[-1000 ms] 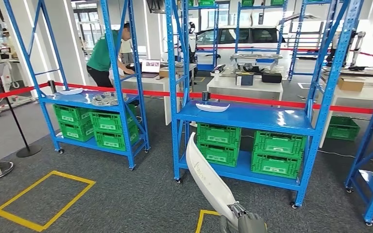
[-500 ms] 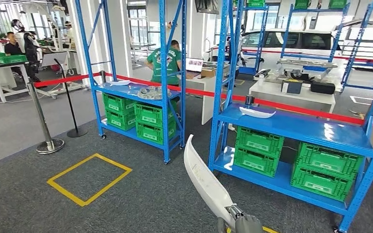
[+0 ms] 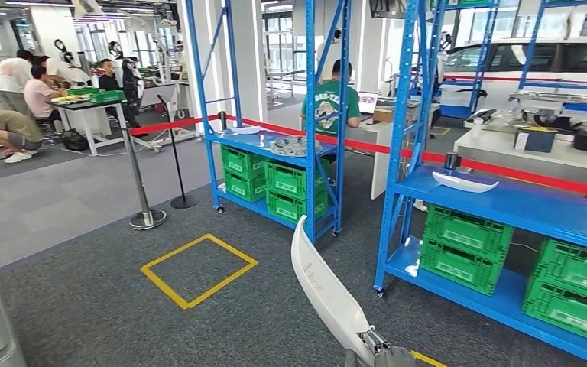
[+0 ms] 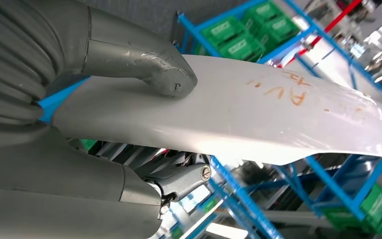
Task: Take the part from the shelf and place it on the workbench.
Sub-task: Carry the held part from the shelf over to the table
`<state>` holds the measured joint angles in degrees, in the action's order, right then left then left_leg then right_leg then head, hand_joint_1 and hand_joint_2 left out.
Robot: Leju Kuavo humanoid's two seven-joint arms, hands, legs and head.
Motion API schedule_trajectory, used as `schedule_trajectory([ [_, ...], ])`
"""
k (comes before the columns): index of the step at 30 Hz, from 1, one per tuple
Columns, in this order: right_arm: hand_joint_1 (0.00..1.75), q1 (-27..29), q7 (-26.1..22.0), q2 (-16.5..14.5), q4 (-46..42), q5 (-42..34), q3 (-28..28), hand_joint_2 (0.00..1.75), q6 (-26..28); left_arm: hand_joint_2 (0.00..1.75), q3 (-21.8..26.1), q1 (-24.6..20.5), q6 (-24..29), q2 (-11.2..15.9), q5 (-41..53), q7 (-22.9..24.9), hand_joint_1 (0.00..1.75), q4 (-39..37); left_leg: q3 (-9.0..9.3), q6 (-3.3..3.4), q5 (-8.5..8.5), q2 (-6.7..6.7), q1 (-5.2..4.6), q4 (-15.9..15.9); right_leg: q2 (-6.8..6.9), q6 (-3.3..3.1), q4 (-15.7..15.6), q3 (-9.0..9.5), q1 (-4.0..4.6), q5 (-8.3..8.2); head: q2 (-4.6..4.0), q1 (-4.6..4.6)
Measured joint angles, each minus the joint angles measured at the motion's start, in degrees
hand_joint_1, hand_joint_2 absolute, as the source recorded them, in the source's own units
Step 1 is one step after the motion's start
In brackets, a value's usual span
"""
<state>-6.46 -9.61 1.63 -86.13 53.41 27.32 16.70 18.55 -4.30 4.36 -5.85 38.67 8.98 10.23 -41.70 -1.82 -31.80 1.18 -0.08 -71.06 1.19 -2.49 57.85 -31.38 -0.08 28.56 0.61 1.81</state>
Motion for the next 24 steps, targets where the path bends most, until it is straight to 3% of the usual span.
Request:
schedule_trajectory([
  [1,1.75,0.11,0.01,-0.03,0.01,-0.01,0.0,1.75,-0.01,1.75,0.94,0.36,0.09,0.04,-1.61,0.19,0.0,0.0,-0.91,-0.22,-0.72,-0.4,0.2,-2.28,0.92,-0.03,0.01,-0.02,0.02,0.06,0.0,0.01],
  [2,1.75,0.19,0.0,-0.07,0.02,-0.02,0.0,1.75,0.01,1.75,2.06,0.73,0.19,0.14,-3.28,0.46,0.0,-0.01,-0.82,-0.42,-0.42,-0.66,0.4,-2.58,1.8,0.01,0.04,-0.03,0.01,0.13,0.0,0.01],
  [4,1.75,0.27,0.01,-0.14,0.02,-0.03,0.0,1.75,0.03,1.75,4.54,1.31,0.46,0.46,-5.92,1.2,0.0,-0.01,2.43,-0.74,2.51,-1.81,0.74,2.78,3.46,0.31,0.21,0.01,-0.05,0.36,0.0,0.01],
  [5,1.75,0.22,0.07,-0.17,0.02,-0.04,0.0,1.75,0.0,1.75,5.58,1.4,0.54,0.64,-6.57,1.62,0.0,-0.01,4.58,-0.74,3.77,-3.27,0.66,6.7,4.23,0.59,0.41,0.01,0.04,0.58,0.0,0.01],
  [7,1.75,0.0,0.57,-0.26,-0.03,0.24,-0.01,1.75,-0.43,1.75,7.31,1.42,0.47,1.03,-7.28,2.18,0.0,0.02,7.29,-0.12,5.07,-5.12,0.41,11.65,5.57,1.23,0.81,0.06,0.25,1.02,0.0,-0.04],
  [8,1.75,-0.05,1.06,-0.39,-0.17,0.64,-0.02,1.75,-0.85,1.75,8.06,1.46,0.39,1.26,-7.56,2.3,0.0,0.03,7.49,0.32,5.0,-5.21,0.23,12.23,6.18,1.53,0.91,0.1,0.38,1.16,0.0,-0.09],
  [10,1.75,0.15,2.28,-0.74,-1.1,1.82,-0.1,1.75,-1.85,1.75,9.52,1.73,0.27,1.82,-7.92,2.67,0.0,0.03,7.45,1.14,5.27,-3.62,0.22,12.38,6.98,2.17,0.93,0.4,0.24,1.42,0.0,-0.17],
  [12,1.75,0.61,3.09,-0.95,-2.58,2.76,-0.3,1.75,-2.73,1.75,10.61,1.98,0.33,2.36,-8.02,3.61,0.0,0.03,7.65,1.83,5.55,-2.26,0.41,12.75,4.32,2.86,2.9,-0.15,-0.11,2.93,0.0,-0.19],
  [14,1.75,1.23,3.26,-0.84,-3.61,3.1,-0.59,1.75,-3.72,1.75,11.32,2.01,0.49,2.75,-8.01,4.54,0.0,0.06,7.66,2.31,5.7,-0.99,0.54,12.89,0.37,3.21,9.22,-3.13,-0.35,6.26,0.0,-0.2],
  [16,1.75,1.7,2.85,-0.55,-3.76,2.73,-0.8,1.75,-4.52,1.75,11.95,1.97,0.49,2.9,-8.02,4.79,0.0,0.09,7.41,2.52,5.76,0.66,0.5,12.8,-0.8,3.24,16.13,-6.91,-0.37,8.67,0.01,-0.24],
  [17,1.75,1.55,2.3,-0.4,-3.54,2.13,-0.85,1.75,-4.62,1.75,12.22,1.99,0.29,2.87,-7.96,4.56,0.0,0.1,7.29,2.5,5.81,1.57,0.47,12.71,-0.94,3.18,17.23,-7.7,-0.37,8.4,0.01,-0.24],
  [18,1.75,1.04,1.55,-0.31,-3.16,1.25,-0.85,1.75,-4.49,1.75,12.43,2.03,-0.02,2.76,-7.7,4.06,0.0,0.09,7.19,2.44,5.87,2.43,0.47,12.58,-1.1,3.07,15.99,-7.33,-0.39,7.04,0.01,-0.25],
  [19,1.75,0.2,0.76,-0.21,-2.62,0.2,-0.84,1.75,-4.2,1.75,12.55,2.03,-0.47,2.6,-7.14,3.26,0.0,0.09,7.11,2.33,5.94,3.24,0.48,12.43,-1.64,2.95,12.69,-5.84,-0.46,4.95,0.0,-0.25],
  [21,1.75,-1.71,-0.49,0.03,-1.17,-1.84,-0.83,1.75,-3.42,1.75,12.42,1.75,-1.52,2.12,-4.87,1.1,0.0,0.13,6.86,1.93,6.08,4.7,0.51,12.13,-4.32,2.78,5.07,-2.28,-0.64,1.77,0.0,-0.23],
  [23,1.75,-2.84,-0.86,0.35,0.09,-3.14,-0.82,1.75,-2.83,1.75,11.64,0.99,-2.53,1.71,-2.0,-0.56,0.0,0.19,6.44,1.18,6.4,6.14,0.57,12.13,-5.71,2.52,1.81,-0.87,-0.56,0.92,0.0,-0.2],
  [24,1.75,-3.04,-0.76,0.48,0.51,-3.5,-0.81,1.75,-2.58,1.75,11.0,0.48,-2.97,1.57,-0.65,-1.03,0.0,0.22,6.23,0.69,6.66,6.91,0.6,12.31,-5.05,2.24,1.73,-0.91,-0.35,0.76,0.0,-0.2],
])
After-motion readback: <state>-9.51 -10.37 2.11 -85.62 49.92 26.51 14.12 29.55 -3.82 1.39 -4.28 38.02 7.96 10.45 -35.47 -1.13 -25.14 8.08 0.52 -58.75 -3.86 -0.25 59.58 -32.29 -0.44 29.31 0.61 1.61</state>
